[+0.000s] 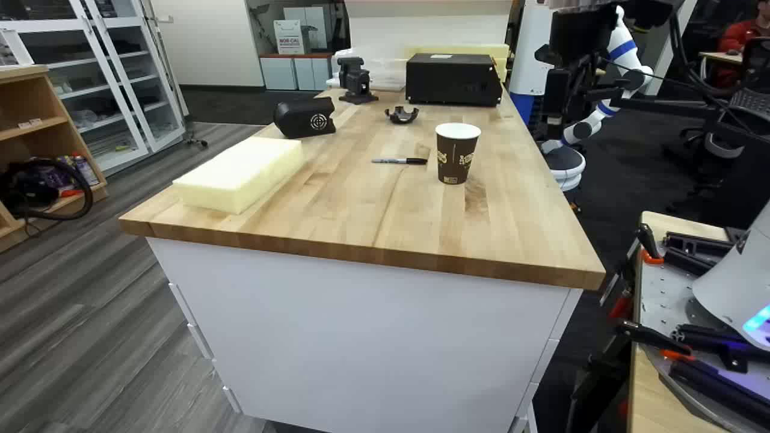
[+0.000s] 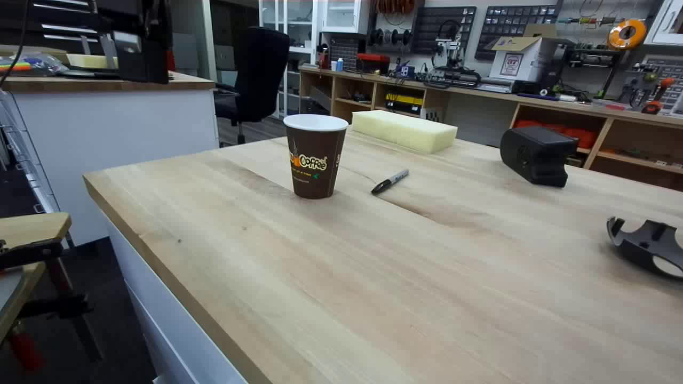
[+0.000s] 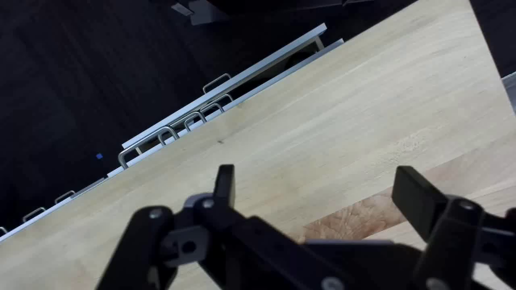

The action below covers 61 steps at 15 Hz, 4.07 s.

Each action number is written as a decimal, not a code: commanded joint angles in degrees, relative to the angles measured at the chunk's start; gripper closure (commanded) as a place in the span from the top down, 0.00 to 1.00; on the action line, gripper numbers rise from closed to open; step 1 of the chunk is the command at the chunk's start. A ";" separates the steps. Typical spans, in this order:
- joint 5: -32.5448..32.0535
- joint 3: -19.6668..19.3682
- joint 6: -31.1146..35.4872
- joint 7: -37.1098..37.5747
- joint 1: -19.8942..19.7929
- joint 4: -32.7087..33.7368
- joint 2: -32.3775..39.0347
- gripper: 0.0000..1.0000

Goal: Put the pen in the cup

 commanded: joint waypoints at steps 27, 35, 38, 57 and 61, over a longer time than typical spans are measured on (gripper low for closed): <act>-3.78 0.03 -1.20 1.10 -0.64 0.68 -0.45 1.00; -17.61 -0.79 -2.36 -4.51 -1.26 5.56 2.30 1.00; -21.51 -2.41 -0.70 -10.76 -0.88 9.68 5.21 1.00; -16.87 -8.95 16.68 -34.11 -0.33 29.84 30.28 1.00; -11.63 -8.96 18.92 -38.46 -0.42 30.71 31.98 1.00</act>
